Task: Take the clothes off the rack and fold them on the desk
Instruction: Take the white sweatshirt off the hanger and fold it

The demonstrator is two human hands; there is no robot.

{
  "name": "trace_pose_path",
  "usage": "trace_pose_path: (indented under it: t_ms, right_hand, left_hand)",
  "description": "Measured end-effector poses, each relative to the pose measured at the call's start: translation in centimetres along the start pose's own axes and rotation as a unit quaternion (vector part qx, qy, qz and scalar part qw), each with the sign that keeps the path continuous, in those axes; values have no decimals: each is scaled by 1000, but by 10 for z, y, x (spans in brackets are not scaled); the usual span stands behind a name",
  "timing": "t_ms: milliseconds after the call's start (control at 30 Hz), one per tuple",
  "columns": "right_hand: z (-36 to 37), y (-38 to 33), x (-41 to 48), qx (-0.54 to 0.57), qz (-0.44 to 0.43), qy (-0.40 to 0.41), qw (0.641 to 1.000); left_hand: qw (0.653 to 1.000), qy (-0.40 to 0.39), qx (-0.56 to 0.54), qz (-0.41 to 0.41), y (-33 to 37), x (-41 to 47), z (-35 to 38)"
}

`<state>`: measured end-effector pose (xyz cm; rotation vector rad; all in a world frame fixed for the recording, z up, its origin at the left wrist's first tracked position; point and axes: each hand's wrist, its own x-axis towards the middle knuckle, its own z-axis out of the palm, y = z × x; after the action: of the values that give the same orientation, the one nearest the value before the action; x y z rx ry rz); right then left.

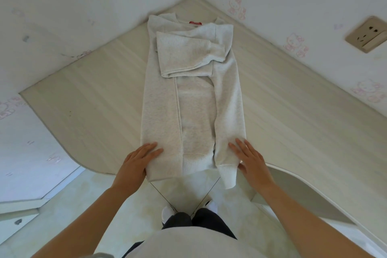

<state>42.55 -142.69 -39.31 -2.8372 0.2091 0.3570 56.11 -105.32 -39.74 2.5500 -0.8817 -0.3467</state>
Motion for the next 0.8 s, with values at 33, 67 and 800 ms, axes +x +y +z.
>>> trace_pose_path:
  t_ms: [33, 67, 800]
  right_hand:
    - [1, -1, -1, -17, -3, 4, 1000]
    - [2, -2, -2, -38, -8, 7, 999]
    - [-107, -31, 59, 293, 64, 0, 954]
  left_hand:
    - [1000, 0, -1, 4, -1, 2, -1]
    - [1000, -2, 0, 6, -2, 3, -1]
    - [961, -141, -228, -75, 11, 66, -110]
